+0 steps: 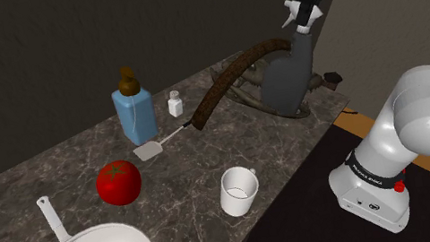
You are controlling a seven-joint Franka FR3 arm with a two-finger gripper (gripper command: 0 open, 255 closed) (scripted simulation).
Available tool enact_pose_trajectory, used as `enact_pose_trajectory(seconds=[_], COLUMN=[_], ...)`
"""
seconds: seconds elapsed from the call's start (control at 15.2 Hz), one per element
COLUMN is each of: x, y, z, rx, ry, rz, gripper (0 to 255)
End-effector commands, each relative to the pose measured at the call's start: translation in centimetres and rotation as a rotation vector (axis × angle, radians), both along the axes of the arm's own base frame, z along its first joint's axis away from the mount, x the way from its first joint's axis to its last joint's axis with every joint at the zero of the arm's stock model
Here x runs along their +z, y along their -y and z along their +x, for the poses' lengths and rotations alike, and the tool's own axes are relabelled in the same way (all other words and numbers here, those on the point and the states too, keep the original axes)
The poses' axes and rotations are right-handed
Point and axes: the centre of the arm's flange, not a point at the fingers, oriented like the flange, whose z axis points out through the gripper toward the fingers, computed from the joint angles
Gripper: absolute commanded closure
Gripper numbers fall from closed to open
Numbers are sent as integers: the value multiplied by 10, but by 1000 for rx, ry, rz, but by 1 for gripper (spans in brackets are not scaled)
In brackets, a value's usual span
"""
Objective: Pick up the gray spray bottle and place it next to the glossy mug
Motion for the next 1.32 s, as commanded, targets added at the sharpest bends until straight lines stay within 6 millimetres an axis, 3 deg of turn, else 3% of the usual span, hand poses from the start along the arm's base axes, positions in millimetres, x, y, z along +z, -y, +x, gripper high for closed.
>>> enact_pose_trajectory(seconds=[0.0,1.25], x=[-10,-111], y=[-1,-1], z=[1,1], rx=[0,0], ry=[0,0], rz=[0,0], gripper=[255,255])
